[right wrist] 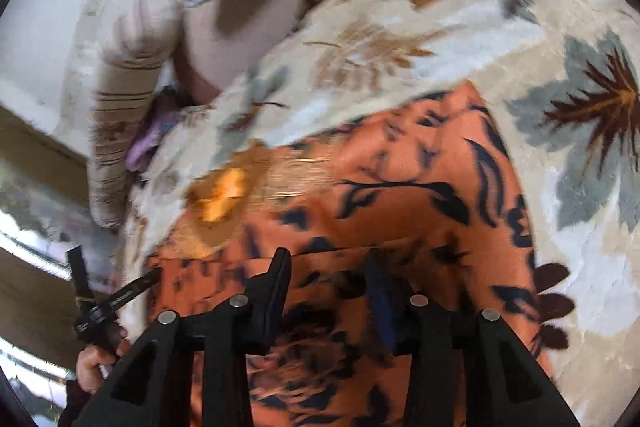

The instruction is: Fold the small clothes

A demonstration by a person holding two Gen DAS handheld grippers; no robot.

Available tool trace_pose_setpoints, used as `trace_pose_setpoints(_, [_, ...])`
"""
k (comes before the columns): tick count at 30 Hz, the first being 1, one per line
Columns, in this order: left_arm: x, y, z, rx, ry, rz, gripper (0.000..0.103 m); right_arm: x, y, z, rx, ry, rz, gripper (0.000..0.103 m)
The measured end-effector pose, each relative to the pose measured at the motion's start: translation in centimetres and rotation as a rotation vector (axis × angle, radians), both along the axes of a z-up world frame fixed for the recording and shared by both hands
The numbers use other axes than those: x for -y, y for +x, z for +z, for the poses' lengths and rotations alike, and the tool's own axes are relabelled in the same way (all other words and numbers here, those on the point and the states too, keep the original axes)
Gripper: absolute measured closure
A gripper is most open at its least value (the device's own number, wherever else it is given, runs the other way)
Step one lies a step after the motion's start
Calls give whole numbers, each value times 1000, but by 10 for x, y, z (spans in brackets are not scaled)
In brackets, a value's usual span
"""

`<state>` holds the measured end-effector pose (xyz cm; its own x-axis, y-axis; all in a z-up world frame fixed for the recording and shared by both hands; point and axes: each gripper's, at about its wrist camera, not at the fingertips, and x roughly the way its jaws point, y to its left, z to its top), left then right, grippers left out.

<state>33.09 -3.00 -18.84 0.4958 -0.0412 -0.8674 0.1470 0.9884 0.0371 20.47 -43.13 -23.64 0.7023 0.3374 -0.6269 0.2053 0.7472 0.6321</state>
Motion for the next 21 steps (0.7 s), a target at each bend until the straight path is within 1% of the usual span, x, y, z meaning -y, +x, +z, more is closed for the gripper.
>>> trace_pose_setpoints(2, [-1,-16,13,48,-7,-37,38,-16,-3,9,32,16,57,61])
trace_pose_setpoints(4, [2,-28,16,61,-17,-89,38,-37,-3,10,31,36,133,61])
trace_pose_setpoints(5, [5,-37,13,53,-4,-114,38,-47,-3,9,18,27,167,61])
trace_pose_setpoints(7, [5,-43,-1,13,51,-114,38,-72,0,-3,-60,-45,239,61])
trace_pose_setpoints(8, [2,-43,-8,-9,64,-102,38,-78,2,-10,-102,-78,261,60])
trace_pose_setpoints(9, [-3,-44,-15,-27,57,-86,38,-84,3,-18,-142,-106,288,61])
trace_pose_setpoints(11, [-20,-48,-20,-51,-14,-41,37,-87,-5,-16,-122,-122,305,61])
trace_pose_setpoints(12, [-25,-51,-20,-58,-30,-31,37,-85,-9,-15,-144,-113,315,61])
trace_pose_setpoints(14, [-27,-58,-18,-53,-7,-43,37,-82,-15,-14,-158,-93,316,61])
trace_pose_setpoints(16, [-25,-64,-16,-49,16,-52,37,-80,-21,-12,-161,-95,315,61])
trace_pose_setpoints(18, [-27,-65,-11,-56,-7,-38,38,-77,-30,-5,-139,-90,306,61])
trace_pose_setpoints(20, [-26,-71,-4,-32,-44,-37,38,-75,-34,3,-98,-87,296,61])
trace_pose_setpoints(21, [-24,-73,-4,-19,-35,-44,38,-73,-35,4,-94,-96,283,61])
